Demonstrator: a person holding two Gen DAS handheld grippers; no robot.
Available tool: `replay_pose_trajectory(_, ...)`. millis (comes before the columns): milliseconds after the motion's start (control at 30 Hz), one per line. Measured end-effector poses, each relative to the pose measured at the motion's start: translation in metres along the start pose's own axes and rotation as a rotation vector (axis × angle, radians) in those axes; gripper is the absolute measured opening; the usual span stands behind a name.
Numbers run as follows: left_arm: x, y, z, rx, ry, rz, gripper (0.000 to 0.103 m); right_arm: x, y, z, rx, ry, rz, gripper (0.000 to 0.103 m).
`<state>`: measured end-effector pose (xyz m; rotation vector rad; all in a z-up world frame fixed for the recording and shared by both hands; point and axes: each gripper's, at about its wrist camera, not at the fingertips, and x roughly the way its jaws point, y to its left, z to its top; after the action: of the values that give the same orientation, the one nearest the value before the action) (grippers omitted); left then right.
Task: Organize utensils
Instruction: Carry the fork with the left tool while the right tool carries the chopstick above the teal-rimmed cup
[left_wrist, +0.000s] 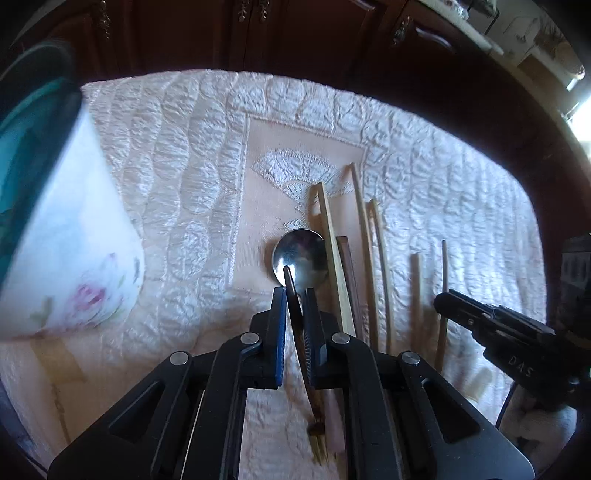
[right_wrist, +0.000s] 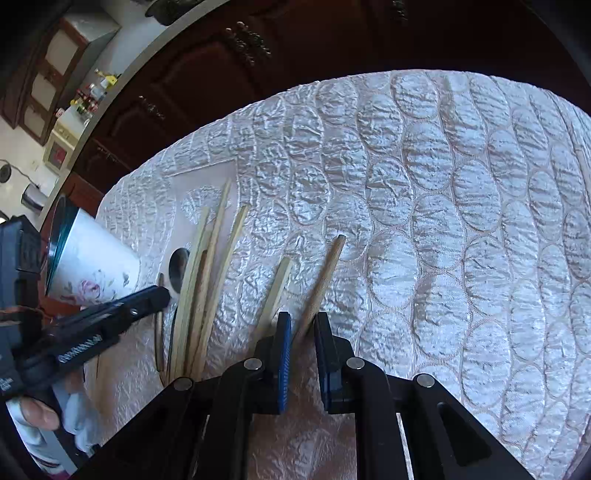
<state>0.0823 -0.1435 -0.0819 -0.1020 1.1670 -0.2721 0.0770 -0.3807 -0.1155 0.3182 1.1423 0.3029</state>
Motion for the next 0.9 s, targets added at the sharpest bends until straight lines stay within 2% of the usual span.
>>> replay_pose_trajectory(433, -0.074, 0.013, -0.029, 0.031, -0.08, -0.079, 0.006, -0.072, 0.022, -0.014, -0.039, -0.088, 0.091, 0.008)
replay_pose_trajectory(633, -0.114, 0.017, -0.037, 0.054, -0.142, -0.091, 0.005, -0.099, 0.049, -0.025, -0.103, -0.13, 0.116, 0.006)
replay_pose_trajectory(900, -0.161, 0.038, -0.032, 0.019, -0.223, -0.102, 0.005, -0.125, 0.091, -0.023, -0.196, -0.177, 0.131, 0.006)
